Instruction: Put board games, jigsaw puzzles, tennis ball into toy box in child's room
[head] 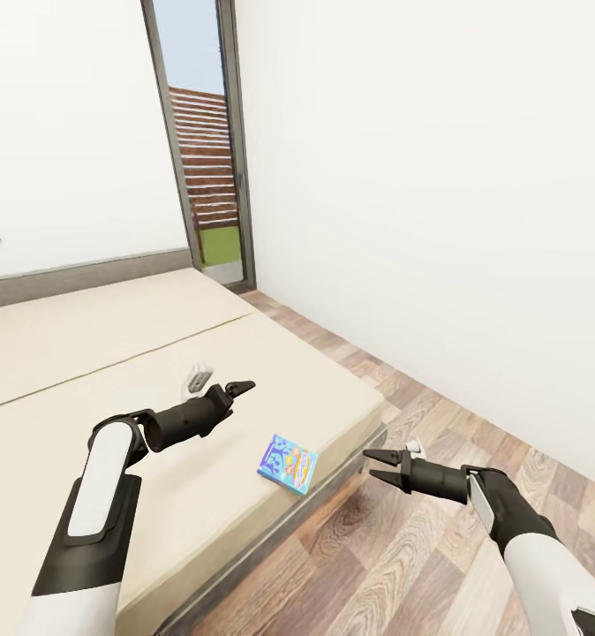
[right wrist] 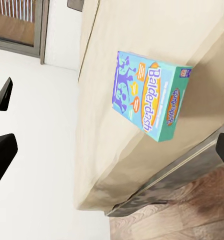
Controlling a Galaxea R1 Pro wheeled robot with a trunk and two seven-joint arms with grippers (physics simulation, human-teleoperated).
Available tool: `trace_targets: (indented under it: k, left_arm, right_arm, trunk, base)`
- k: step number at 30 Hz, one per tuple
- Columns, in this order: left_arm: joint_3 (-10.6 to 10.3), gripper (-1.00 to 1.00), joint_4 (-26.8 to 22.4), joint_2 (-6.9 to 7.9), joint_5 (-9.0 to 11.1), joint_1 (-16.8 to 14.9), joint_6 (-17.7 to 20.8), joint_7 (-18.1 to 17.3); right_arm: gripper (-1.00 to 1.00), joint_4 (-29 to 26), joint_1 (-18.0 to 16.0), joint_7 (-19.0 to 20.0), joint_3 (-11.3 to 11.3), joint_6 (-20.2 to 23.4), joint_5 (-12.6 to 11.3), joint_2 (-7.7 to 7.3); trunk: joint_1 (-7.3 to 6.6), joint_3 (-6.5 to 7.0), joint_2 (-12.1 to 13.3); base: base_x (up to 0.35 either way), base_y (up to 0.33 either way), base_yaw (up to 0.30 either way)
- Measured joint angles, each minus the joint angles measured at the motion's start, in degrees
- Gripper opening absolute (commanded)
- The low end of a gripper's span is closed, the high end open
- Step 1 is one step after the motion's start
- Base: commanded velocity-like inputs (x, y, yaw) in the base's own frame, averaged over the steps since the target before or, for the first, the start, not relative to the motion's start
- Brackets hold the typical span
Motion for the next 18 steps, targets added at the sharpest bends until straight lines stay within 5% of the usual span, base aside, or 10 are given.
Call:
trace_targets:
  k: [18]
  left_arm:
    - [0.1, 1.0, 0.0, -0.01, 0.0, 0.0, 0.0, 0.1]
  right_arm:
    - [1.0, 0.1, 0.0, 0.0, 0.0, 0.0, 0.1, 0.36]
  trunk:
    - [3.96, -3.23, -7.2]
  base:
    - [0.0, 0.0, 0.0]
